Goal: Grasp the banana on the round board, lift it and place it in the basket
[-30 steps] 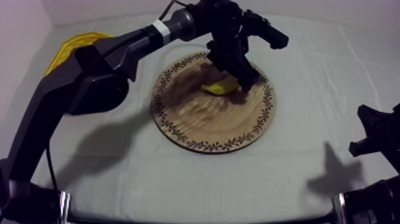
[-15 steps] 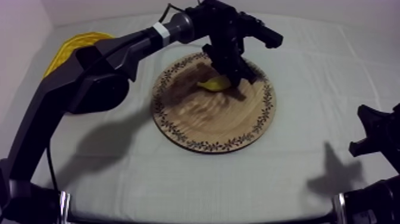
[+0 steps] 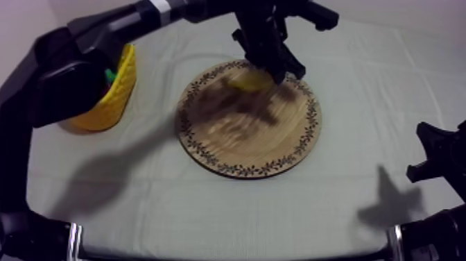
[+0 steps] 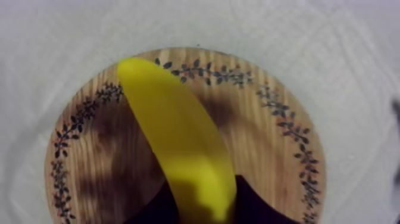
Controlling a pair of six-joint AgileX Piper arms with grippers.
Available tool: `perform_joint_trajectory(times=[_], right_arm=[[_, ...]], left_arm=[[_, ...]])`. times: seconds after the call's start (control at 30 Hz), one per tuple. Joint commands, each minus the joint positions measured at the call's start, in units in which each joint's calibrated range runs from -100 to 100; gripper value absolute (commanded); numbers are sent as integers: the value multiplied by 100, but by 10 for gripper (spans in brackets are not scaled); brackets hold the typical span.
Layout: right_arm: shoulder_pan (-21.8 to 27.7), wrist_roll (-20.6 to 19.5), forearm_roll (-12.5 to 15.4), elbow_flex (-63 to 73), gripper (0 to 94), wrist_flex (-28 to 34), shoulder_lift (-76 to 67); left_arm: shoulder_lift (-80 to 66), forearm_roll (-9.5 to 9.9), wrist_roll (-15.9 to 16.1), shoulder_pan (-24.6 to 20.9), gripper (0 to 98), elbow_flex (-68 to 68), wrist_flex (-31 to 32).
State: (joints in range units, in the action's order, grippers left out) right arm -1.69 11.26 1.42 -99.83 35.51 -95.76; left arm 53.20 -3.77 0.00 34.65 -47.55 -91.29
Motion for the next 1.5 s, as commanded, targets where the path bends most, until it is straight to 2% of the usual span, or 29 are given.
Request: perform_joint_trajectory(times=[0.0,0.33,0.53,0.8,1.03,1.47], right_arm=[[0,0,2,-5,2,-3,0],[0,0,2,-5,2,-3,0],[0,0,2,-5,2,-3,0],[0,0,2,-5,2,-3,0],[0,0,2,-5,2,-3,0],[0,-2,2,-5,2,-3,0]], left_arm=[[-667,32,-56,30,150,209,18],[-1911,94,-241,116,143,1095,35],[-2449,82,-307,-102,145,1934,42],[-3143,-92,-371,-895,143,3178,43],[-3641,-170,-325,-1695,141,4125,43],[-4141,-177,-55,-2991,140,4878,-91]])
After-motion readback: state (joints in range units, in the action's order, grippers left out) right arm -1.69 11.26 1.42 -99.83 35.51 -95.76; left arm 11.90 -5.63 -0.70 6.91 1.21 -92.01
